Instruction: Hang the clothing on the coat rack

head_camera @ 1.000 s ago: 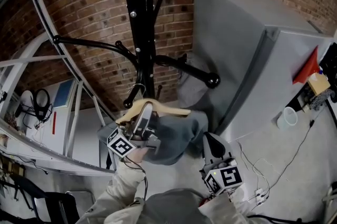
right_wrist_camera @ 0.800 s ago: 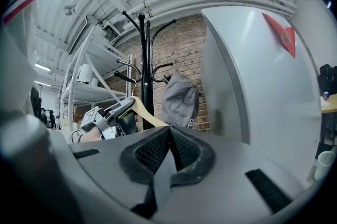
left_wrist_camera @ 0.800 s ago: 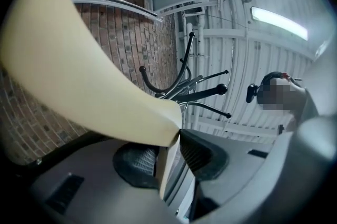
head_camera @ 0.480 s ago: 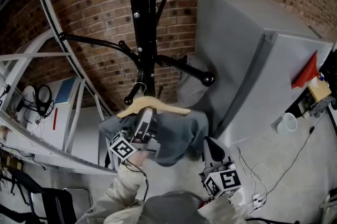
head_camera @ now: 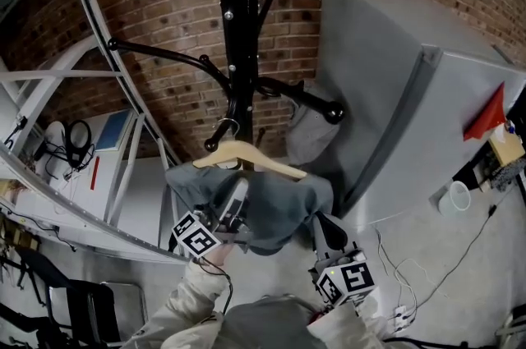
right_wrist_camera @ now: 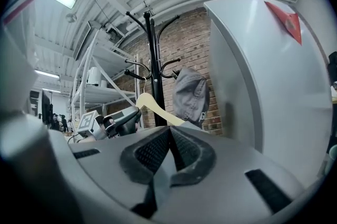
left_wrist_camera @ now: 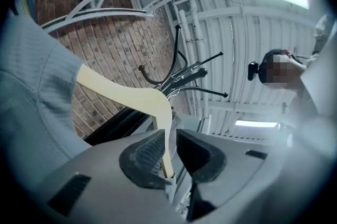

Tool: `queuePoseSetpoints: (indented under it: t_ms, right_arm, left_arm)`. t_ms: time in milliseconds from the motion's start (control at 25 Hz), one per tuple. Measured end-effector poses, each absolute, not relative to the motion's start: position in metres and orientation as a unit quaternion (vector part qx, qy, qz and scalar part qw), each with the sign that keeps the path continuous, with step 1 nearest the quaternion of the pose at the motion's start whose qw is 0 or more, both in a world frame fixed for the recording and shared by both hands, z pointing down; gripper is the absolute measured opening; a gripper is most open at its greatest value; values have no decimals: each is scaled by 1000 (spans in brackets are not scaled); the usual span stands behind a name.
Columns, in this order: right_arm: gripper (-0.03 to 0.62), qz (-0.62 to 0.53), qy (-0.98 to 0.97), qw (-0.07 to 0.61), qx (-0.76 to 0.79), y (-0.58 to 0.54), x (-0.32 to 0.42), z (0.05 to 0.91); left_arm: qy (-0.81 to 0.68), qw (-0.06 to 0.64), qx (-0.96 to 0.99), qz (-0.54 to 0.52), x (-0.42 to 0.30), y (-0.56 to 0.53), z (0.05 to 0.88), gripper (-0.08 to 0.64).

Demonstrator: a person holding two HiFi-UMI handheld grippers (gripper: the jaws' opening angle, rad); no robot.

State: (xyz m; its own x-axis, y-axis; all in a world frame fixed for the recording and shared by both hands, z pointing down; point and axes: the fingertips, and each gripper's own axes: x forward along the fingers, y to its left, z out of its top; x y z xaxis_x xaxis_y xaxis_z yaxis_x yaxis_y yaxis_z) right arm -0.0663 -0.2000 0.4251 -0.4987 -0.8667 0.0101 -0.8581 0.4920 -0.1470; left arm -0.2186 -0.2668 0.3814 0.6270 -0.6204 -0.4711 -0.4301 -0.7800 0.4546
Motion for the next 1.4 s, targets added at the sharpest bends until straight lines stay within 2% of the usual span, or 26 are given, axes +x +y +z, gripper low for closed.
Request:
queuePoseSetpoints:
  t_ms: [120,440,880,1160,1400]
  right_arm:
    - [23,-65,872,34,-485,-198,-74,424]
    - [23,-70,890,36,-450,-190,-95,425]
    - [23,-54,911,34,-407,-182,-108,421]
    - [23,-64,918,25,-391,-173,-100,431]
    - [23,-67,912,27,-403,-155,-91,430]
  left_arm:
    - [-313,134,892,-297,-221,-250,384,44]
    - [-382,73,893,-227,-230,-214,388,11]
    - [-529,-17,844,-80,-239,-179,402,8]
    - [-557,26,828,-58,-232,-170,437,8]
    - [-513,18,857,-46,-206,-156,445,8]
